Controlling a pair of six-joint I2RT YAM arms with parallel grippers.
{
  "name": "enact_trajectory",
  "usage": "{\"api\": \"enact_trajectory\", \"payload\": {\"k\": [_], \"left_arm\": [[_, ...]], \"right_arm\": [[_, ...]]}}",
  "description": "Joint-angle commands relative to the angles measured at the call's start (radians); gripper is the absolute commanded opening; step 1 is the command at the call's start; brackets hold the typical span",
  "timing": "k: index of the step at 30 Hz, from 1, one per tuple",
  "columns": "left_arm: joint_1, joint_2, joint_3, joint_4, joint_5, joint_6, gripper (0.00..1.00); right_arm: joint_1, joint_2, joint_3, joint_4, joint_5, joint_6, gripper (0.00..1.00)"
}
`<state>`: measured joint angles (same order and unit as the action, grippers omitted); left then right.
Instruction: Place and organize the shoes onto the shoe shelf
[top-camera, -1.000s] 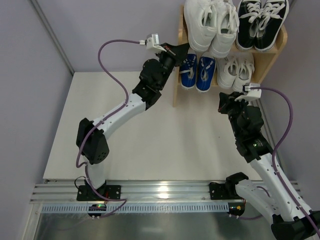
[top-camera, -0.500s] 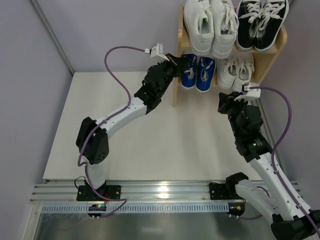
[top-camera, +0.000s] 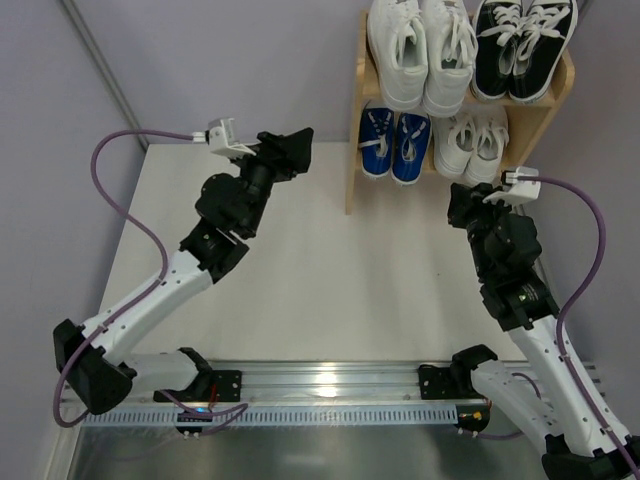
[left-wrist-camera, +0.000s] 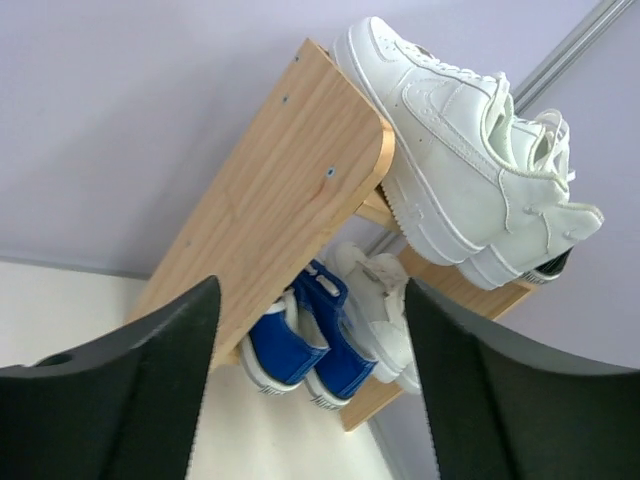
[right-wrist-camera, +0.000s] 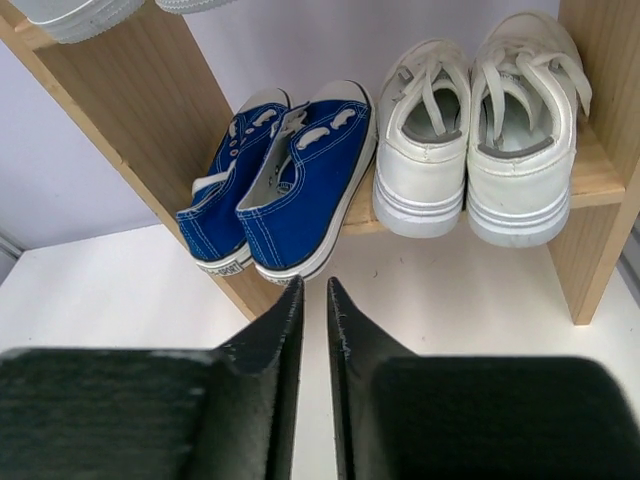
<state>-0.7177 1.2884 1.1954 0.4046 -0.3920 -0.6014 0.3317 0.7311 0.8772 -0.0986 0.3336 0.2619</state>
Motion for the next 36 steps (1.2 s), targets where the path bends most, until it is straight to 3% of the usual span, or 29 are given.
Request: {"api": "enact_trajectory", "payload": {"k": [1,4,5,6,7,11,15,26,36], "left_arm": [[0.003,-0.085,-0.074,-0.157,-0.012,0.031,0.78],[0.003,-0.141,-0.150,-0.240,0.022,0.023,0.95],[0.001,-0.180,-0.172,-0.254,0.030,0.006,0.98],[0.001,-0.199,-0.193,-0.272,0.041,0.005,1.00],[0.001,-0.239,-0.241,-0.279,0.060,0.003,1.00],[0.001,-0.323,-0.325,-0.349,0.082,0.000,1.00],[0.001,-0.391,-0.361,-0.450,0.104,0.018,1.00],[0.001,-0.471,-0.246,-0.819,0.044,0.042,1.00],[0.003,-0.535,-0.105,-0.971,-0.008,0.069,1.00]], "right_arm": [[-0.003,-0.032,0.020,-0.050,0.018,0.003,0.17],[-0.006,-0.061,-0.016,-0.067,-0.027,0.005,0.32],[-0.005,-0.071,-0.026,-0.067,-0.042,0.004,0.49],[-0.005,-0.082,-0.040,-0.069,-0.048,0.008,0.56],[-0.005,-0.100,-0.059,-0.078,-0.042,0.010,0.65],[-0.005,-0.139,-0.096,-0.090,-0.047,0.004,0.73],[-0.005,-0.163,-0.099,-0.121,-0.111,0.005,0.98],[-0.005,-0.193,-0.017,-0.269,-0.422,-0.015,1.00],[-0.005,-0.285,-0.090,-0.285,-0.392,0.048,1.00]]}}
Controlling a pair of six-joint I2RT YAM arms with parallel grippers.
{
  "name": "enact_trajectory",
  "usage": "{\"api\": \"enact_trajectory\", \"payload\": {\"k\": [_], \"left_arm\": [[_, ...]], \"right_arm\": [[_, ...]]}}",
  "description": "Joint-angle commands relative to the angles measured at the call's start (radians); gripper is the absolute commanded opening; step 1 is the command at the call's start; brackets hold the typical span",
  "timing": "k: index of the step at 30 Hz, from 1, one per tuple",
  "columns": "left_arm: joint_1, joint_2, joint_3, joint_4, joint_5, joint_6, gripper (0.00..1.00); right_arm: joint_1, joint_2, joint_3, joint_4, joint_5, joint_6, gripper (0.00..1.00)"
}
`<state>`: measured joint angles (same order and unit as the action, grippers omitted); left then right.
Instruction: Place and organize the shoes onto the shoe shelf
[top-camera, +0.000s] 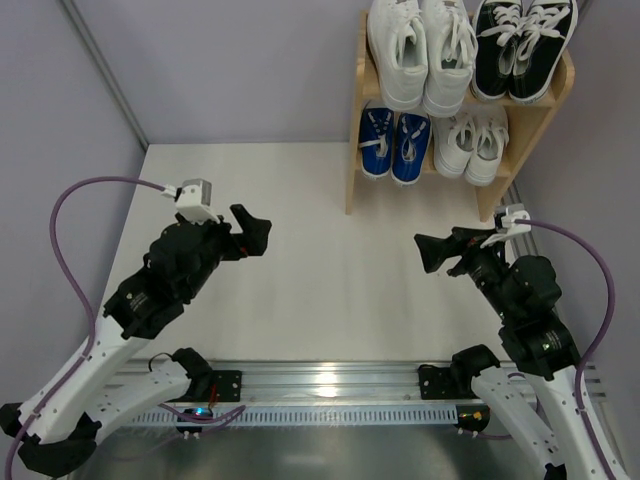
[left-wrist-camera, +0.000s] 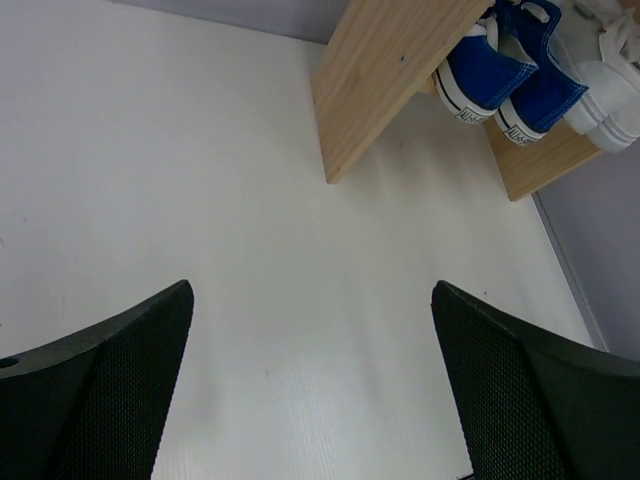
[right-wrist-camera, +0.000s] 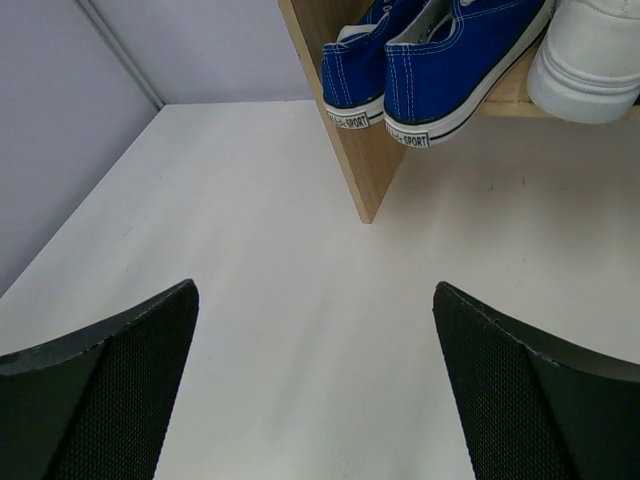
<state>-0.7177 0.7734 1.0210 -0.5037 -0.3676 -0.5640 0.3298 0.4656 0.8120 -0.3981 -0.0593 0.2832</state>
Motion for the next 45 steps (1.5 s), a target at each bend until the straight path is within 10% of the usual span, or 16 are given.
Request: {"api": "enact_trajectory", "payload": {"k": [1,21,41,45], "left_arm": [[0.001,-0.023,0.082,-0.070,-0.031,0.039,1.00],[0.001,-0.115,0.145,0.056,0.110,0.239,1.00],[0.003,-0.132,0.103,0.165,0.118,0.130,1.00],[0.001,-0.050,0.223,-0.020,0.099,0.085,1.00]], "right_arm": [[-0.003,-0.022,-0.028,0.021,0.004,0.031,1.00],[-0.003,-0.025,-0.066,0.019,0.050,0.054,1.00],[-0.003,-0.028,-0.082,0.044,0.055,0.065,1.00],[-0.005,-0.027,-0.080,0.044,0.056,0.067,1.00]]}}
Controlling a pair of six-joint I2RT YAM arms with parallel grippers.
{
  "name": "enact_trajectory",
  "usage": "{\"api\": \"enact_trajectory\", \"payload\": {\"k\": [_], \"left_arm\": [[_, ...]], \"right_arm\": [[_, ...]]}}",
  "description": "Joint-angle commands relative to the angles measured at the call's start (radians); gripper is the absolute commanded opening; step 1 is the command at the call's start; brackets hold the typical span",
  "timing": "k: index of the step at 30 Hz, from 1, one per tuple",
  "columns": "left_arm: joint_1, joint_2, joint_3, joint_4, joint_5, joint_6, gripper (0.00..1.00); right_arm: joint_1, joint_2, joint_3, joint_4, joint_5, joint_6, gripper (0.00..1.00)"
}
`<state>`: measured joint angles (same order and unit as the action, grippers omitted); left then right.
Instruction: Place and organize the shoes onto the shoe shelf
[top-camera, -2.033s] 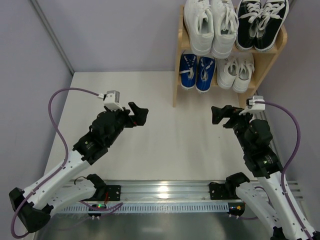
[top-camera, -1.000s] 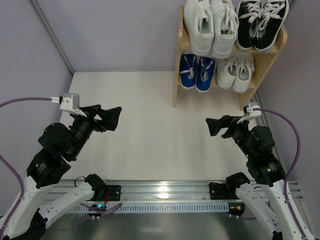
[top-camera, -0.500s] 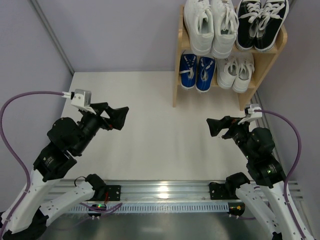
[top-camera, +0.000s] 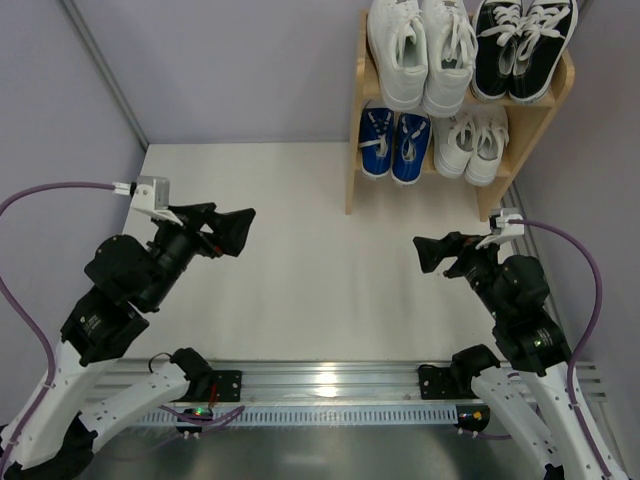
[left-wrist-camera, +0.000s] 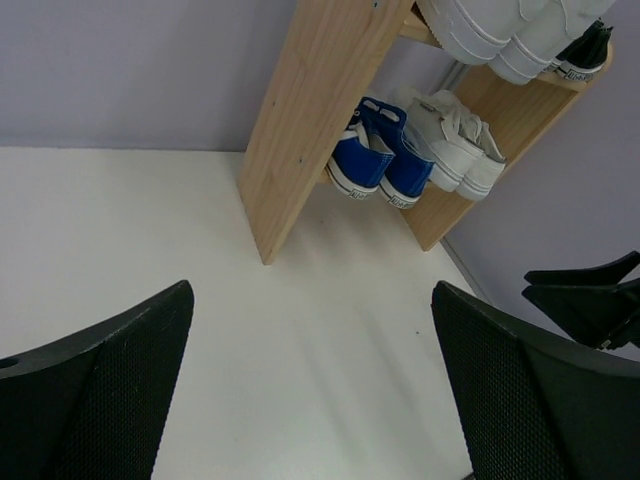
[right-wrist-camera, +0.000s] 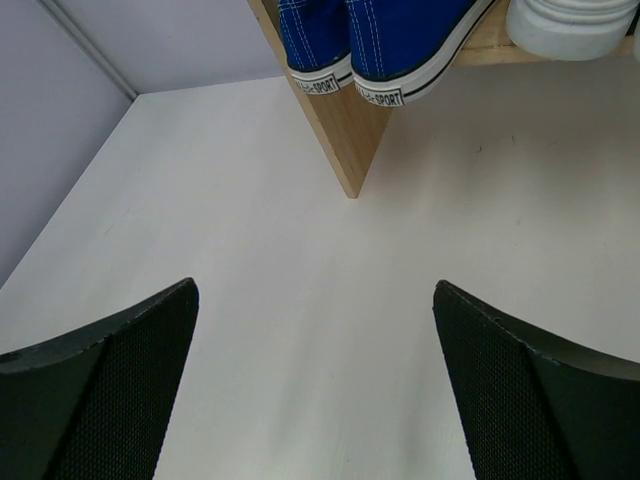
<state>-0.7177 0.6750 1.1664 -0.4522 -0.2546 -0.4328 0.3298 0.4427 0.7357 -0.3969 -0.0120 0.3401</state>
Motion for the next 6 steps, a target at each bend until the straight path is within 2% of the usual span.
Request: {"api": "enact_trajectory", "payload": {"k": [1,6], "left_arm": [[0.001,0.076,0.099,-0.081,-0.014,-0.044,1.00],[0.003,0.055,0.041,-0.019,-0.025,-0.023,1.00]], "right_arm": [[-0.003,-0.002,-0.004,0.043,0.039,0.010,1.00],[-0.003,-0.002,-0.004,0.040,0.044,0.014,1.00]]}}
